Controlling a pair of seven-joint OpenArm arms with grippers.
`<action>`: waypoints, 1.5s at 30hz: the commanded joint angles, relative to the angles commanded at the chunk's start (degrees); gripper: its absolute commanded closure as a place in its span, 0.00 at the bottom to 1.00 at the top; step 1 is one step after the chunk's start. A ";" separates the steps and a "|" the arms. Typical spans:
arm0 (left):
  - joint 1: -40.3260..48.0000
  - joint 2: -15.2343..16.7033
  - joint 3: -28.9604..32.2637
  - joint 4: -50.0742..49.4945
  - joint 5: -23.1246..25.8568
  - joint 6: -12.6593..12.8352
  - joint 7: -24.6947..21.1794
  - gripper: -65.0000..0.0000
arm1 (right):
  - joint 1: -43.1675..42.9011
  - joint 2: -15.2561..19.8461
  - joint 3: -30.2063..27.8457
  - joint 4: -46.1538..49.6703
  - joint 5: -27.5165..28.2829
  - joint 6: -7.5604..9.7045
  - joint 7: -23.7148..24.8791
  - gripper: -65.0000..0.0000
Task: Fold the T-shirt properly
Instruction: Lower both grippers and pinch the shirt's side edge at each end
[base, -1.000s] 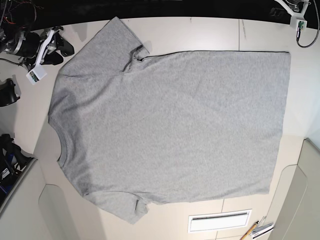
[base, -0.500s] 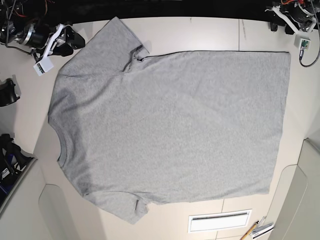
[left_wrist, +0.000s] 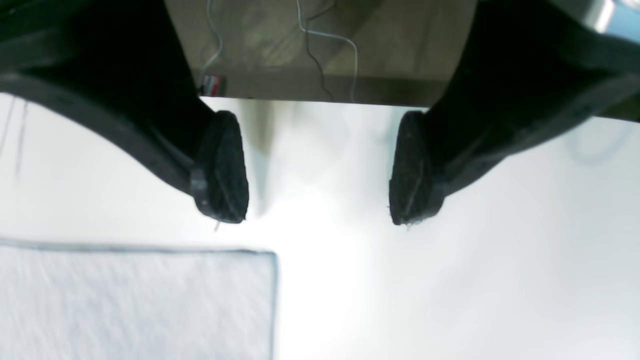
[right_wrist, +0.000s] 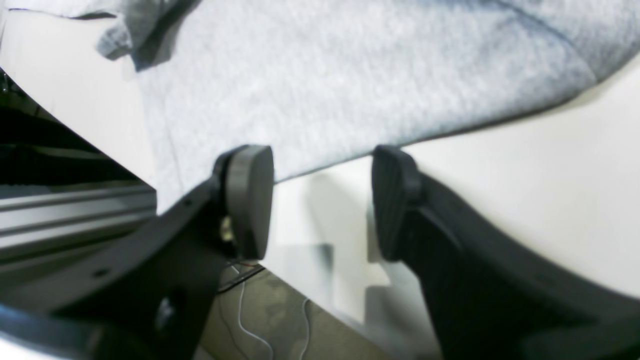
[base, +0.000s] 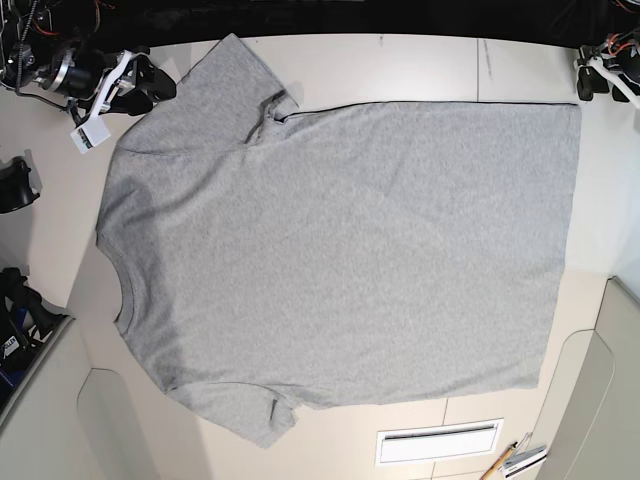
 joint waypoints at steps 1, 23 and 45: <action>-0.90 -0.31 0.00 -1.18 0.00 0.00 0.00 0.27 | -0.02 0.00 0.00 0.00 0.00 -0.02 0.02 0.51; -7.34 -1.88 3.87 -14.23 -17.77 -7.78 10.56 0.27 | -0.24 -5.68 -0.09 -0.07 0.68 -0.02 -0.24 0.51; -7.34 -1.60 11.32 -14.23 -17.57 -8.17 11.80 0.27 | -1.73 -13.44 -0.79 -0.07 2.60 0.42 1.36 0.51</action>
